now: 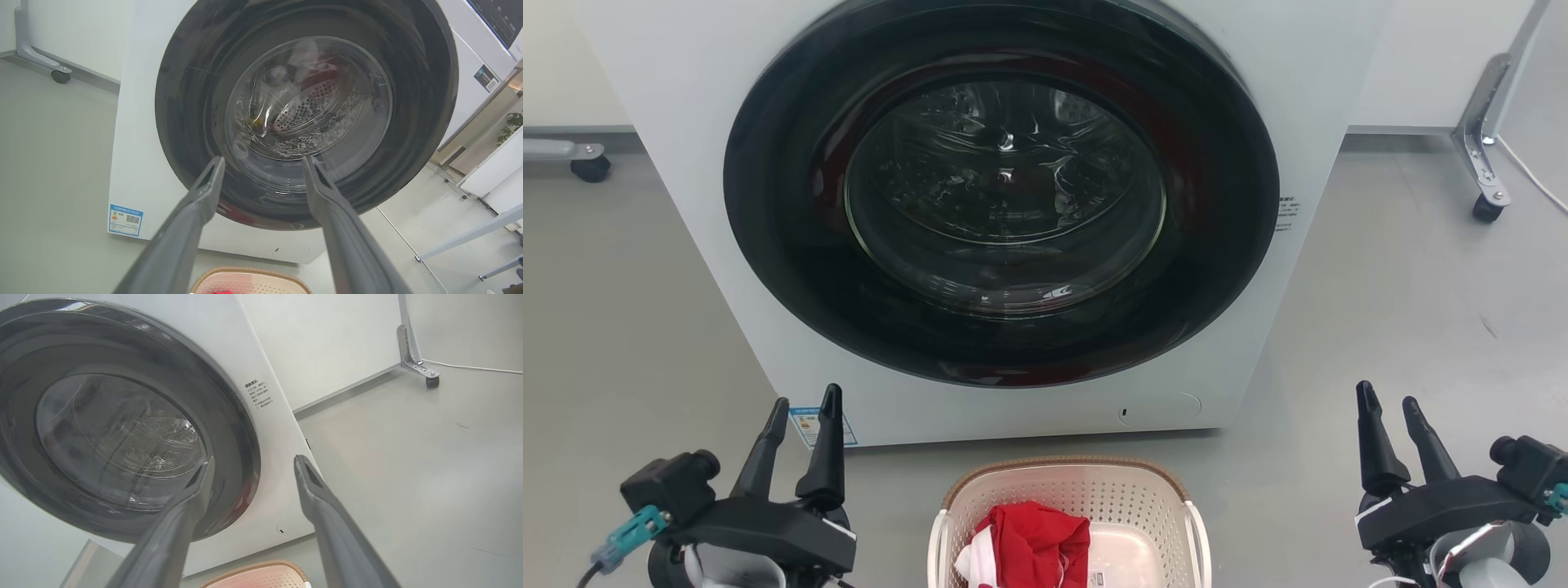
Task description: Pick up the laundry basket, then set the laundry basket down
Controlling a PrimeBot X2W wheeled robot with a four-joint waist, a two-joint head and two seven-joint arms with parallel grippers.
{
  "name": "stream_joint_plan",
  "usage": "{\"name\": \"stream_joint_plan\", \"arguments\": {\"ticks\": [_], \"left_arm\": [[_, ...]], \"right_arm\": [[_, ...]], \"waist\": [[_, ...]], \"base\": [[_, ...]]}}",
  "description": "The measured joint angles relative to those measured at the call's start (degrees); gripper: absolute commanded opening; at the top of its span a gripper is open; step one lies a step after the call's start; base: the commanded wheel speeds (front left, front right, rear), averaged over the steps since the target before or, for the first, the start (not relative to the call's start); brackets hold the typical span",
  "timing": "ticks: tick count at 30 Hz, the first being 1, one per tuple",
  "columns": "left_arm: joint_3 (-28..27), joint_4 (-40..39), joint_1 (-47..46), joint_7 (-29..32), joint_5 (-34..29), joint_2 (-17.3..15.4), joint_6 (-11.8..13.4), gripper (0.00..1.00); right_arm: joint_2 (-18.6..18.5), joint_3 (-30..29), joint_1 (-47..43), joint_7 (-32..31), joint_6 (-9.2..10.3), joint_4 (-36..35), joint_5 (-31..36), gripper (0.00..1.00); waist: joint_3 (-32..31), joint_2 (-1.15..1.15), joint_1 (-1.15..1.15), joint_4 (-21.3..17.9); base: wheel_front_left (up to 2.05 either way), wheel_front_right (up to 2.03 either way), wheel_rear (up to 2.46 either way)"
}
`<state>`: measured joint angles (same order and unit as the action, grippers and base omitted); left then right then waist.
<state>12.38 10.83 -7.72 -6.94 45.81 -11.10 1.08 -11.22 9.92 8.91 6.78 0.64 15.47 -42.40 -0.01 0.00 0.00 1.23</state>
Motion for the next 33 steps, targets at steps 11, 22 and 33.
{"name": "stream_joint_plan", "arguments": {"ticks": [11, 22, 33], "left_arm": [[2.72, -0.1, 0.01, -2.33, -7.35, -1.05, 1.54, 1.0], [4.31, -0.03, 0.03, -4.28, -14.07, -1.83, 3.47, 1.0], [6.45, 0.08, 0.05, -5.28, -20.68, -2.57, 5.05, 1.0]], "right_arm": [[-0.58, 2.74, 0.0, 2.45, 1.93, 0.21, 8.46, 1.0], [-0.81, 4.92, -0.01, 4.7, 3.39, 1.48, 16.13, 1.0], [-1.09, 6.38, -0.02, 7.0, 4.49, 2.94, 22.61, 1.0]], "waist": [[0.02, 0.0, 0.0, 0.14], [-0.03, 0.0, 0.0, 0.15], [0.01, 0.0, 0.0, 0.3]], "base": [[0.0, 0.0, 0.0], [0.0, 0.0, 0.0], [0.0, 0.0, 0.0]]}}
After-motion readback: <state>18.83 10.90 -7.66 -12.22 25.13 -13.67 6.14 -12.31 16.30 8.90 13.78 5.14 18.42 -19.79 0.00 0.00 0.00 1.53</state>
